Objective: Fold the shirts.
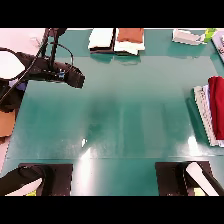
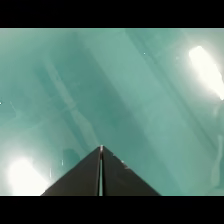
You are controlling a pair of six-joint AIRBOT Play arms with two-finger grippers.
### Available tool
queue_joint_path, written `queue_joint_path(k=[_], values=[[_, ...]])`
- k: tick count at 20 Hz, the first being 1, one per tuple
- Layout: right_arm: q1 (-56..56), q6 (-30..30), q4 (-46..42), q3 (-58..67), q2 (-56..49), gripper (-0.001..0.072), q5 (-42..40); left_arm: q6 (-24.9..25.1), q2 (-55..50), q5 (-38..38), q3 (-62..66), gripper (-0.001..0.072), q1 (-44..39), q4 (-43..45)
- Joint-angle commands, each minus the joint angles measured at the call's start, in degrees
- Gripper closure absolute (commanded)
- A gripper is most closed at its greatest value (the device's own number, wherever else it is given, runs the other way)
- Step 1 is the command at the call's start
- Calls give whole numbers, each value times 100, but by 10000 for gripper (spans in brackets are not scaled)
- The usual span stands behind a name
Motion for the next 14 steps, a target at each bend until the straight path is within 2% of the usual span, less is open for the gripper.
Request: queue_joint_path(k=[1,5,6,7,10,11,14], values=[[1700,22,1322,92,-87,76,-109,4,-2,101,-2,682,-2,4],[3974,35,1314,-13,-629,89,-210,4,-2,166,0,681,-2,136],[4426,31,1314,-7,-780,166,-304,2,-2,160,0,682,-2,179],[4870,28,1283,-9,-933,290,-417,2,-2,173,0,681,-2,173],[5796,20,1285,-4,-1325,497,-684,2,-2,170,0,682,-2,149],[6004,-70,1287,-4,-1427,679,-702,2,-2,170,0,681,-2,149],[6308,-81,1285,-4,-1613,693,-704,2,-2,170,0,682,-2,149]])
